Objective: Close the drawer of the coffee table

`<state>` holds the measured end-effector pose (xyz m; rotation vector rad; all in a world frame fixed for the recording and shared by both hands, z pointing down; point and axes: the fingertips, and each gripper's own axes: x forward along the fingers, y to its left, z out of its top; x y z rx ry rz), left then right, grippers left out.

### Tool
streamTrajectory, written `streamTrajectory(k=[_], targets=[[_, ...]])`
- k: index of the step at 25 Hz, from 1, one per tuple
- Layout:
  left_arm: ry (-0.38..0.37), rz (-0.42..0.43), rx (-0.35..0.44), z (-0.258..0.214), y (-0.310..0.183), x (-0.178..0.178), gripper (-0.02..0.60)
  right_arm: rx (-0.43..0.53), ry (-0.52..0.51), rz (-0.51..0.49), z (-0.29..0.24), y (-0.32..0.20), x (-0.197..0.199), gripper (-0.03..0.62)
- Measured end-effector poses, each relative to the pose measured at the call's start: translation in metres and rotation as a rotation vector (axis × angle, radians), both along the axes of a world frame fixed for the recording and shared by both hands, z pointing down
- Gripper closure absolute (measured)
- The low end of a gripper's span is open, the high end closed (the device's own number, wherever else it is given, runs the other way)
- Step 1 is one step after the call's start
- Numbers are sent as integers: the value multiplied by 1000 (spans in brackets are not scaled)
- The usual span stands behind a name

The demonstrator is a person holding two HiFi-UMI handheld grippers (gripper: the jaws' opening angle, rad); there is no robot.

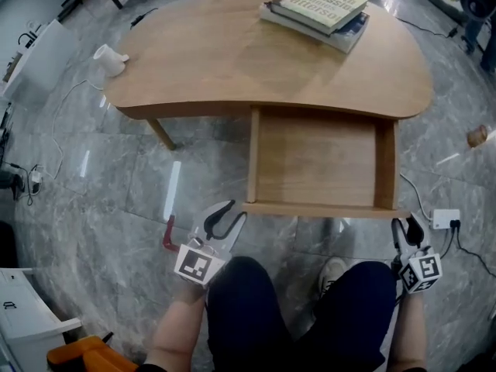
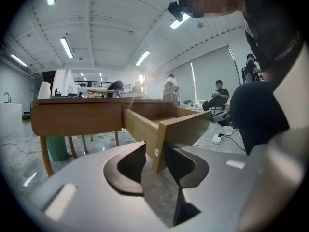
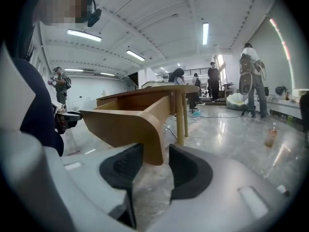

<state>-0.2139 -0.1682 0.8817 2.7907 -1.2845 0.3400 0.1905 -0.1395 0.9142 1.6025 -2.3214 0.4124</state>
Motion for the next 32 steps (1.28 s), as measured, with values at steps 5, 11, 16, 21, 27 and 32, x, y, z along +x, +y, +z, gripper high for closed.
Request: streamTrajectory(k=[5,11,16,21,27,32], targets=[[-8,20,1,4,-3,2,409,14,-1,-25,0,-7,-10,439],[-23,56,-8,9,-3,7,399,8,-2,-51,4,-7,-13,439],[-8,72,-42,9,-2,11,418,10,9,-81,2,-10,-20,442],[-37,45,-15,-1,-1,13,449,-2,3,-60,-2,-9,-18,443],[54,-33,20,-21,-17,4,449,46,-33,-48,-27,-14,-23,444],[71,-86,32,-32,-35,5,449,56,-31,-31,-34,-28,-22,444]])
